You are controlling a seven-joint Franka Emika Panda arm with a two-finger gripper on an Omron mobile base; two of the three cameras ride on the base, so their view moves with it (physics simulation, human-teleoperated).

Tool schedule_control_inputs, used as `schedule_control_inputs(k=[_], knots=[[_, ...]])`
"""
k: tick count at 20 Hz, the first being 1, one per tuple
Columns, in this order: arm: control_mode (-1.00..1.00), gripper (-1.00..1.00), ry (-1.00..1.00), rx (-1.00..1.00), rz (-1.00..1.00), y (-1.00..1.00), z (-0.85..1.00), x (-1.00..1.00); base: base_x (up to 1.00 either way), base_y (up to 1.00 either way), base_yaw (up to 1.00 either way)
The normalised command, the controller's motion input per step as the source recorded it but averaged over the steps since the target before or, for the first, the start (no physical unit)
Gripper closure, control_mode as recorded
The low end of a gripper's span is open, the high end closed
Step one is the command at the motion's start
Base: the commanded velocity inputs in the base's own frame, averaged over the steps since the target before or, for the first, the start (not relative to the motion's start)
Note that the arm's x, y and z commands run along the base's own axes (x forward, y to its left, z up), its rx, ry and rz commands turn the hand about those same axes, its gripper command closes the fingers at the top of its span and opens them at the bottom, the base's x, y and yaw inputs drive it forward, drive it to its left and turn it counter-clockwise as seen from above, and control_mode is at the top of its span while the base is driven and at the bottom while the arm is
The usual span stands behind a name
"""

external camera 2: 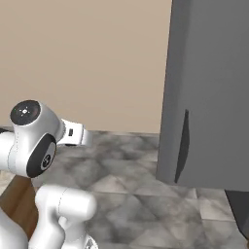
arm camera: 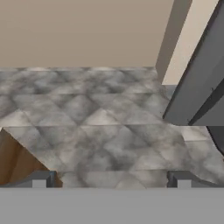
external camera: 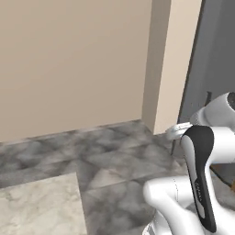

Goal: Place one tomato and one fish in each tupperware on the nearby counter, to pack two identical lunches.

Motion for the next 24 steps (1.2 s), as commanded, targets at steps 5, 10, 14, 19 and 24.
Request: schedule_control_inputs(k=[5, 10, 14, 19, 24], knots=[[1.0, -1.0, 0.0, 0.0, 0.0, 0.0, 0.0, 0.0, 1.0, 0.22, 0.0], [1.0, -1.0, 0.0, 0.0, 0.0, 0.0, 0.0, 0.0, 1.0, 0.03, -0.09], [1.0, -1.0, 0.0, 0.0, 0.0, 0.0, 0.0, 0.0, 1.0, 0.0, -0.25], [1.0, -1.0, 0.0, 0.0, 0.0, 0.0, 0.0, 0.0, 0.84, 0.0, -0.34], [1.0, -1.0, 0.0, 0.0, 0.0, 0.0, 0.0, 0.0, 0.25, -0.09, -0.3]])
